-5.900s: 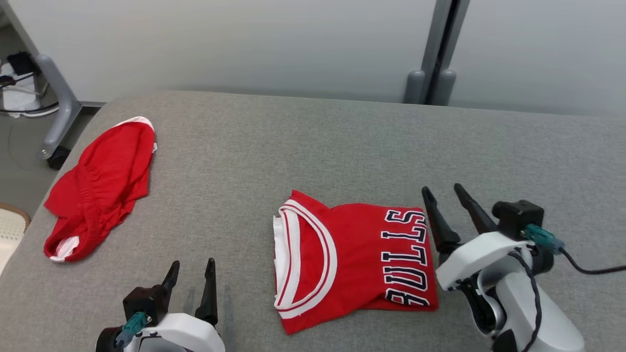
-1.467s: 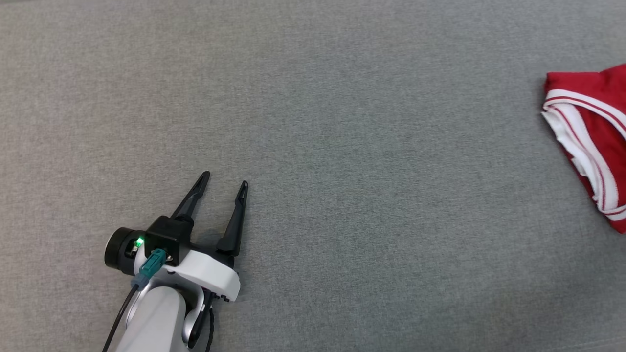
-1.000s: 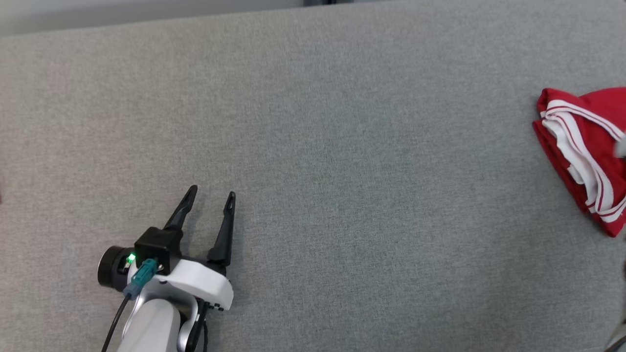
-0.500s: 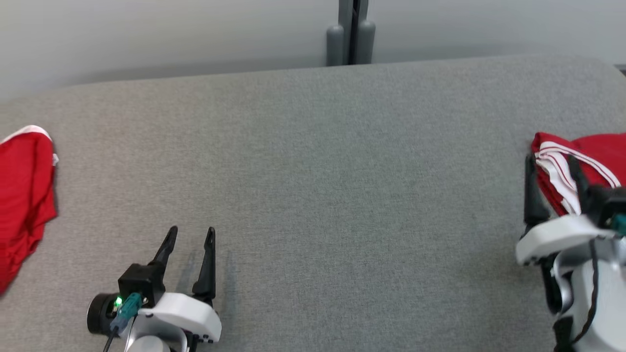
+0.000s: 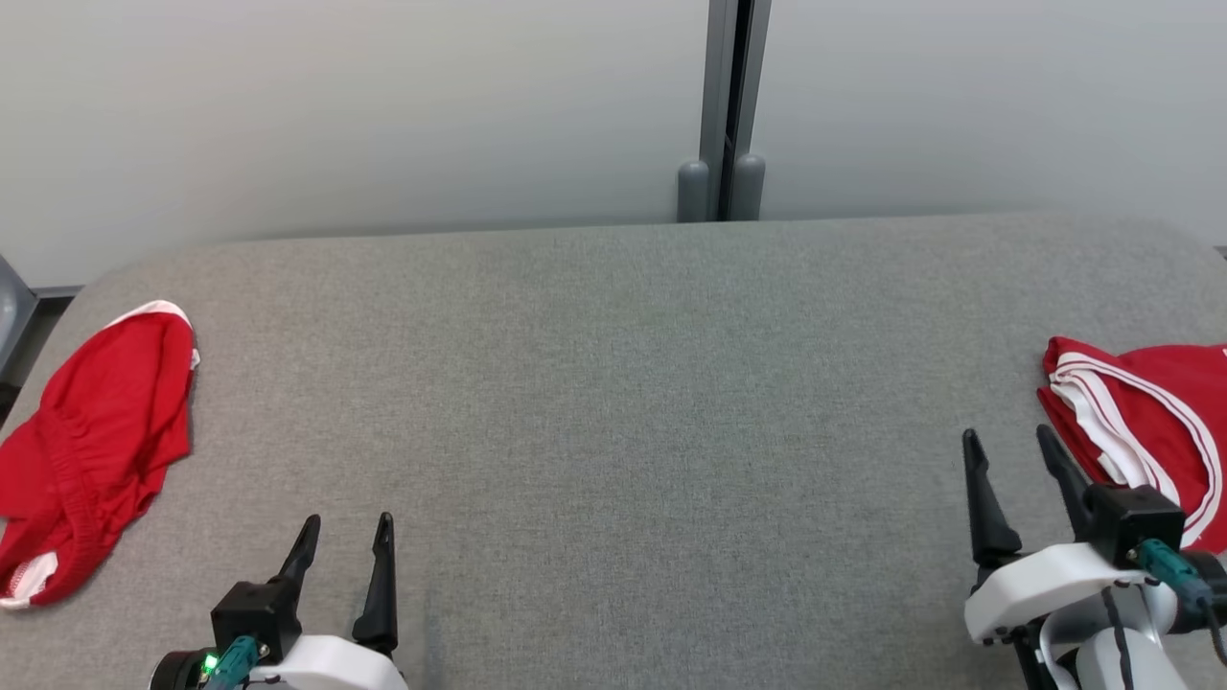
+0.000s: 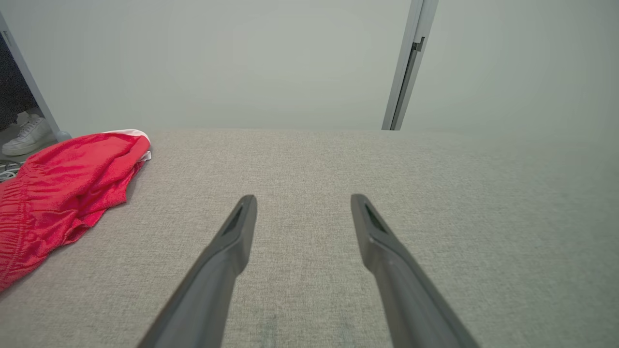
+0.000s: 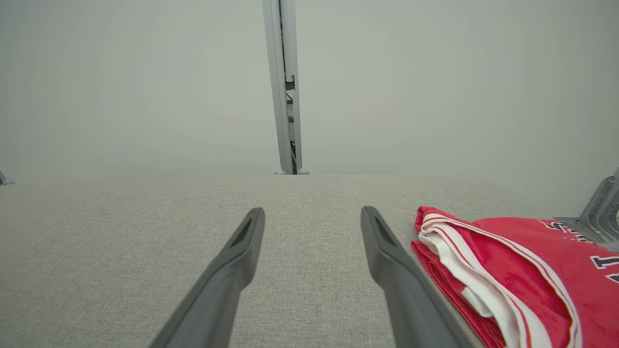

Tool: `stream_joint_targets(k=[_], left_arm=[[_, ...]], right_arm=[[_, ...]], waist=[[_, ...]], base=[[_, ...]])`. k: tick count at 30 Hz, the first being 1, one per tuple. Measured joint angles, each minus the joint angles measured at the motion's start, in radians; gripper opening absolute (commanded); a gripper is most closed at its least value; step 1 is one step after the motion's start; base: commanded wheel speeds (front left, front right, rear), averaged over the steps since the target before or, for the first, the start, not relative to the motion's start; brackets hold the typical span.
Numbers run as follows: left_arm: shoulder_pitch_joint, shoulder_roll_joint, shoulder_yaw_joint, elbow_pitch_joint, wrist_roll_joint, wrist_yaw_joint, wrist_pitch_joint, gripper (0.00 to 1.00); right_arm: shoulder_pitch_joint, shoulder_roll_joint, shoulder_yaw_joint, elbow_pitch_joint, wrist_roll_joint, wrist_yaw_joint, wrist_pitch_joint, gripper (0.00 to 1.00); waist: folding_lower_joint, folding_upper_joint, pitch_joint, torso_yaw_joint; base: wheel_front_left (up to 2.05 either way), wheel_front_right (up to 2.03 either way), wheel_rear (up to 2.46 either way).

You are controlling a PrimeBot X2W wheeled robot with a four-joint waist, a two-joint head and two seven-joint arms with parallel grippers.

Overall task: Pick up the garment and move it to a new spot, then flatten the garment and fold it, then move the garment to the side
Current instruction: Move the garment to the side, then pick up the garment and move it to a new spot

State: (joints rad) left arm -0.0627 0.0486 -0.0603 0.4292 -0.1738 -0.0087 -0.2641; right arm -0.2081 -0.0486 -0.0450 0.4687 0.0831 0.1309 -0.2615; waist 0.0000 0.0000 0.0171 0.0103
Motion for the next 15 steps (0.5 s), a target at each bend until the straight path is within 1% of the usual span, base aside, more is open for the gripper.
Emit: stream_joint_targets(k=[7,15], left_arm=[[0.039,0.000,0.021,0.005,-0.012,0.010,0.000,1.00],[0.058,0.000,0.035,0.011,-0.031,0.013,0.000,1.00]], right_arm=[[0.041,0.001,0.044,0.013,0.027,0.000,0.000,1.00],[0.060,0.001,0.062,0.024,0.049,0.000,0.000,1.00]], waist=[[0.0000,0.0000,-0.047,0.004],[-0.0001,0.0000,-0.055,0.002]], base=[[0.00,0.00,0.00],[0.00,0.00,0.00]])
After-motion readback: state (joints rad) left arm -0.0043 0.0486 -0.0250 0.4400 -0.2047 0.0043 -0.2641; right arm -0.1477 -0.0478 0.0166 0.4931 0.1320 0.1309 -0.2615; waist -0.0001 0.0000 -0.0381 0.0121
